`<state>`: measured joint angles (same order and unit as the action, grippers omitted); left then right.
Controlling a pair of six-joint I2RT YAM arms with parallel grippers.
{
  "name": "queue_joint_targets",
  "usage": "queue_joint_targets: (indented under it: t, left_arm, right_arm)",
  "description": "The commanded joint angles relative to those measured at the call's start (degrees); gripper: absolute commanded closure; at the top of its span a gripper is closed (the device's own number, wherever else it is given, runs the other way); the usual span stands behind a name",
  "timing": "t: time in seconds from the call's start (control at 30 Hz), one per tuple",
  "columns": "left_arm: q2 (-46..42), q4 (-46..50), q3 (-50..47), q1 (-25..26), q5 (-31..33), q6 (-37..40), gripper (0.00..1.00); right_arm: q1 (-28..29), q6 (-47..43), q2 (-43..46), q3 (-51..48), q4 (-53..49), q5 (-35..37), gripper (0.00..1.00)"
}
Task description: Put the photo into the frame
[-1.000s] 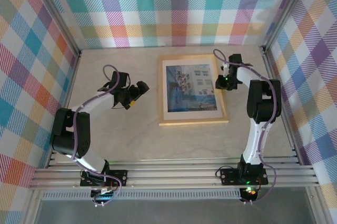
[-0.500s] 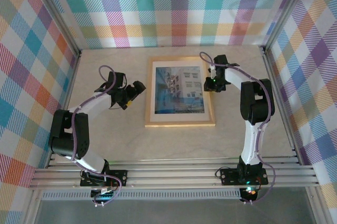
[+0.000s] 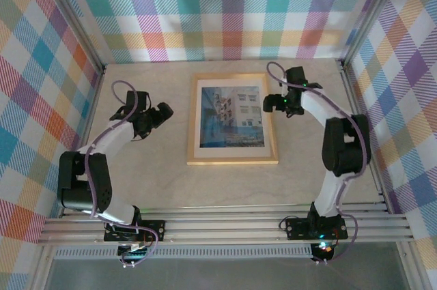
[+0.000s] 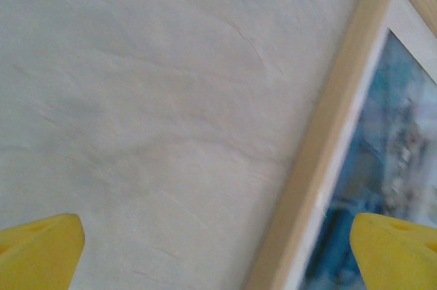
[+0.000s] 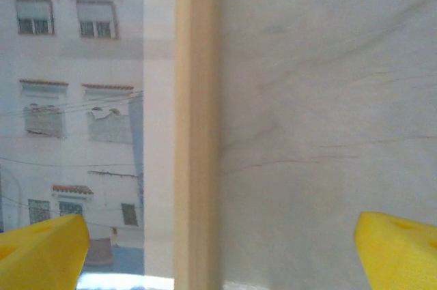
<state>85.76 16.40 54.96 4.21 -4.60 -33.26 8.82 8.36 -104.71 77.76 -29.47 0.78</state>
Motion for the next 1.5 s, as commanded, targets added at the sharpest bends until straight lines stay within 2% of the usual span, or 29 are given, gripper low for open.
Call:
queue_joint_targets:
  t: [0.0,0.07,0.17,0.43,0.57,0.63,0.73,0.8,0.87,0.93,1.0,1.03,1.07,1.13,1.2,1.23,1.3,1.33,1.37,1.47]
  left_arm:
    - [-2.6,1.0,0.6,-0.7,13.6,9.0,0.0]
    - [-3.1,-1.1,-1.1,-0.8,20.0,11.1,0.0]
    - [-4.1,-5.0,-4.1,-1.1,25.5,13.5,0.0]
    - [-3.1,-14.8,-10.6,-1.2,31.3,17.8,0.0]
    - [-0.8,-20.2,-12.6,-1.2,32.4,18.8,0.0]
    - [0.5,-22.4,-13.0,-1.2,32.4,19.2,0.0]
    - [2.6,-28.3,-14.6,-1.2,32.6,21.2,0.0]
    - [3.9,-31.9,-15.6,-1.2,33.1,22.3,0.0]
    - [4.6,-35.6,-16.3,-1.2,30.9,24.3,0.01]
    - [4.9,-36.2,-16.1,-0.7,29.1,26.0,0.03]
    - [4.2,-40.8,-18.3,-0.1,24.8,29.0,0.05]
    - [3.6,-44.0,-20.5,0.7,23.1,30.7,0.06]
    - [2.8,-47.4,-22.7,0.9,21.8,31.7,0.07]
    - [1.5,-52.9,-26.8,1.0,21.5,31.8,0.06]
    - [2.2,-60.5,-31.0,1.0,20.4,31.9,0.0]
    - [4.9,-68.8,-33.0,1.1,21.0,32.6,0.0]
    - [3.1,-61.7,-31.4,1.2,20.9,31.9,0.0]
    - [4.1,-66.4,-32.5,1.3,21.3,32.6,0.0]
    - [3.2,-62.8,-31.7,1.6,21.5,32.3,0.0]
    - [3.7,-63.8,-31.8,1.8,21.8,32.5,0.0]
  right_arm:
    - [-2.1,-0.3,6.0,-8.5,7.4,6.1,0.01]
    - [-3.5,-0.6,9.3,-14.7,11.8,7.4,0.01]
    - [-5.4,-1.0,12.2,-22.2,18.3,9.5,0.01]
    - [-6.6,-2.4,17.0,-38.1,42.3,12.2,0.01]
    - [-6.7,-4.5,17.6,-42.6,54.6,11.7,0.01]
    - [-6.6,-4.4,16.1,-42.5,56.1,12.2,0.01]
    - [-6.7,-5.7,17.0,-44.9,59.1,8.9,0.01]
    - [-6.7,-6.4,18.3,-48.6,64.8,7.3,0.01]
    - [-6.7,-6.2,18.8,-52.9,72.6,7.1,0.01]
    - [-6.7,-5.8,15.9,-56.1,82.5,8.7,0.01]
    - [-7.2,-4.8,17.2,-55.5,78.7,8.7,0.01]
    - [-7.2,-5.2,16.2,-56.1,81.8,8.7,0.01]
    - [-7.2,-5.0,16.9,-55.6,79.1,8.7,0.01]
    - [-7.3,-5.1,16.6,-55.8,80.3,8.8,0.01]
    - [-7.2,-5.2,16.6,-55.7,80.1,8.9,0.01]
    - [-7.2,-5.2,17.0,-55.6,79.2,8.7,0.01]
    - [-7.2,-5.2,16.8,-55.6,79.6,8.8,0.01]
    - [-7.1,-5.2,16.8,-55.7,79.6,8.8,0.01]
    - [-7.2,-5.2,16.9,-55.7,79.6,8.8,0.01]
    - [-7.2,-5.2,16.9,-55.8,79.7,8.7,0.01]
